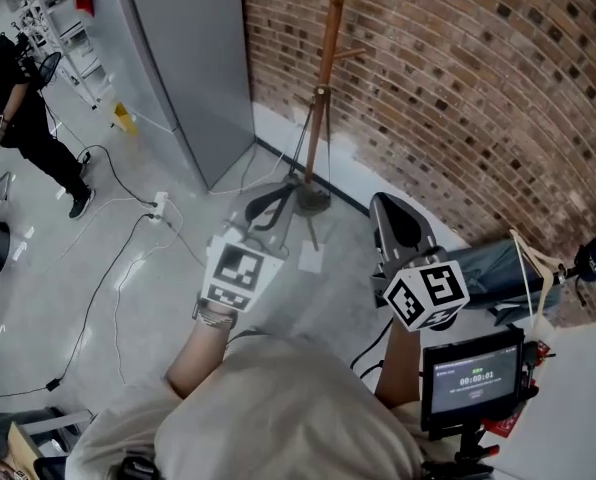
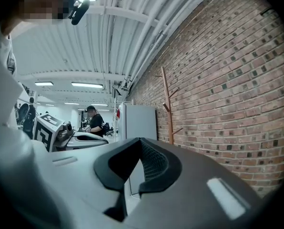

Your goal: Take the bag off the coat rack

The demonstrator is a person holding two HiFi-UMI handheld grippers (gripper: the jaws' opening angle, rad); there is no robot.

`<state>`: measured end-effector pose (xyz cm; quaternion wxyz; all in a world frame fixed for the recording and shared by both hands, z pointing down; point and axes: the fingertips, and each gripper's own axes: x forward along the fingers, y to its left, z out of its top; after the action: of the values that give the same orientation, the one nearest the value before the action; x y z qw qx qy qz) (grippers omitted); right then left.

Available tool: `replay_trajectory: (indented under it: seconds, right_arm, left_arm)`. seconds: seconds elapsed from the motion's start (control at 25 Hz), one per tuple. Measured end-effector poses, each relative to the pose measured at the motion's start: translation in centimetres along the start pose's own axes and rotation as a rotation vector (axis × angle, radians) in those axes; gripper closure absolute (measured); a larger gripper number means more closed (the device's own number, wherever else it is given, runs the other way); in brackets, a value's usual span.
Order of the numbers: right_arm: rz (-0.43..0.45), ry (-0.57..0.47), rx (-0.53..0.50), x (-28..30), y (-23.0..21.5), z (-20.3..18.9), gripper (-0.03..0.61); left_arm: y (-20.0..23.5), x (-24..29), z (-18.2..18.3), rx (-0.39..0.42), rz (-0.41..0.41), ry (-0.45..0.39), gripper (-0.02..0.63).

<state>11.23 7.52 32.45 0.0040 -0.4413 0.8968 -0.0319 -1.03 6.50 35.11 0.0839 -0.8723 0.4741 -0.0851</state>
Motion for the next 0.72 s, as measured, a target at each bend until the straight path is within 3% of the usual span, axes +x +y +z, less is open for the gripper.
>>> replay_trajectory:
  seconds: [0.28, 0.72]
  right_arm:
    - [0.055, 0.024, -0.006, -0.9, -0.6, -1.6, 0.577]
    - [0.022, 0.044, -0.024, 0.9, -3.2, -2.7, 0.577]
  left_arm:
    - [-2.1, -0.1, -1.3, -0.009, 0.030, 0.028, 0.614]
    - [-0.5, 2.8, -1.9, -0.006, 0.032, 0.022, 0.614]
